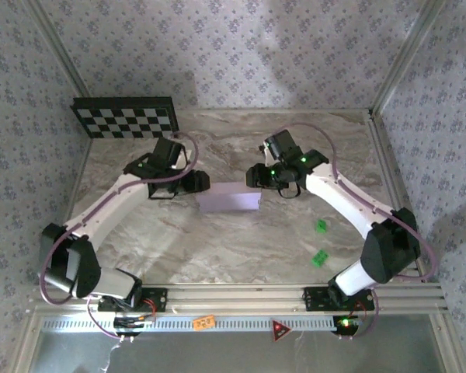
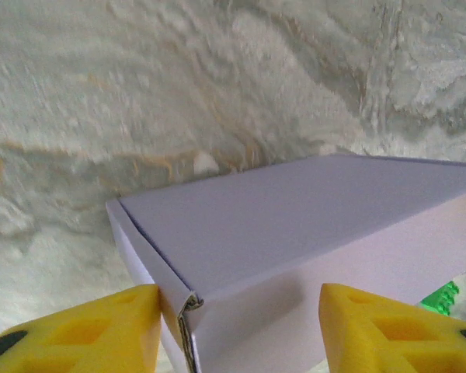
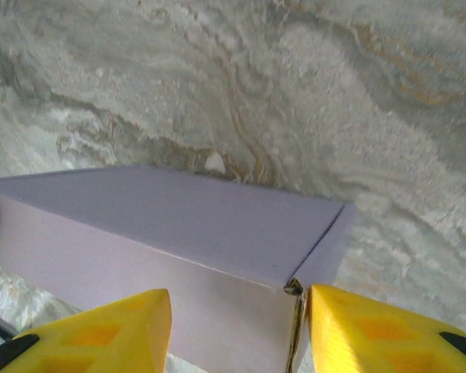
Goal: Fold the paper box
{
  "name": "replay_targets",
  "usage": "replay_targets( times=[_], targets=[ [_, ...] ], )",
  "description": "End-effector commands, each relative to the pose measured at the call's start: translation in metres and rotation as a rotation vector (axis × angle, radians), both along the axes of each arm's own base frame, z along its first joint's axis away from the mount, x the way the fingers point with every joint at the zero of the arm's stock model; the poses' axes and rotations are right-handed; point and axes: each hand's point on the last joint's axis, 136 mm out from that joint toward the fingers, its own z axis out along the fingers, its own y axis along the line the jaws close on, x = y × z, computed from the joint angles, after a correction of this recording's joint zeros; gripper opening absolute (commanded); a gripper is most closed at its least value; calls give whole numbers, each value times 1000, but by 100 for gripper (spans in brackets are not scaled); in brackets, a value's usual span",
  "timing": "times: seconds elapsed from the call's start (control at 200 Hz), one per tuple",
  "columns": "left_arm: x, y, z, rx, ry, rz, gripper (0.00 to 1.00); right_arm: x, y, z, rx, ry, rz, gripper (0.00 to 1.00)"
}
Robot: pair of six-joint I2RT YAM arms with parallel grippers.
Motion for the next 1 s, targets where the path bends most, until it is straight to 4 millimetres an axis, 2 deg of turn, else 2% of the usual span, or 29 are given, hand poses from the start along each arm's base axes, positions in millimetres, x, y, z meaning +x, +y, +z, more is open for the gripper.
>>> replay_targets(
  times=[0.0, 0.15, 0.21, 0.33, 0.5, 0.69, 0.71, 0.785, 0.915, 0.994],
  targets=[
    [29, -14, 31, -5, -119, -68, 56, 27, 21, 24, 68, -98, 43, 49],
    [73, -14, 28, 1, -147, -72, 57, 69, 21, 26, 54, -207, 34, 46],
    [87, -16, 24, -9, -149, -82, 57, 84, 18, 21, 29, -234, 28, 45],
    [101, -21, 10, -18, -139, -103, 57, 96, 16, 11, -12, -247, 32, 44],
    [84, -28, -1, -89, -97, -113, 58, 67, 20, -10, -15, -181, 63, 44],
    [45, -18, -27, -107, -11, -85, 61, 28, 15, -33, 31, -90, 32, 44],
    [41, -17, -31, -108, -1, -80, 61, 20, 12, -46, 21, -59, 28, 44],
    [28, -13, -41, -116, 20, -60, 62, 6, 11, -56, 24, -31, 18, 44],
    [8, -11, -61, -119, 53, -47, 63, -12, 12, -77, 22, 3, 13, 44],
    [2, -7, -74, -112, 68, -31, 63, -18, 10, -90, 11, 28, 3, 45]
  ],
)
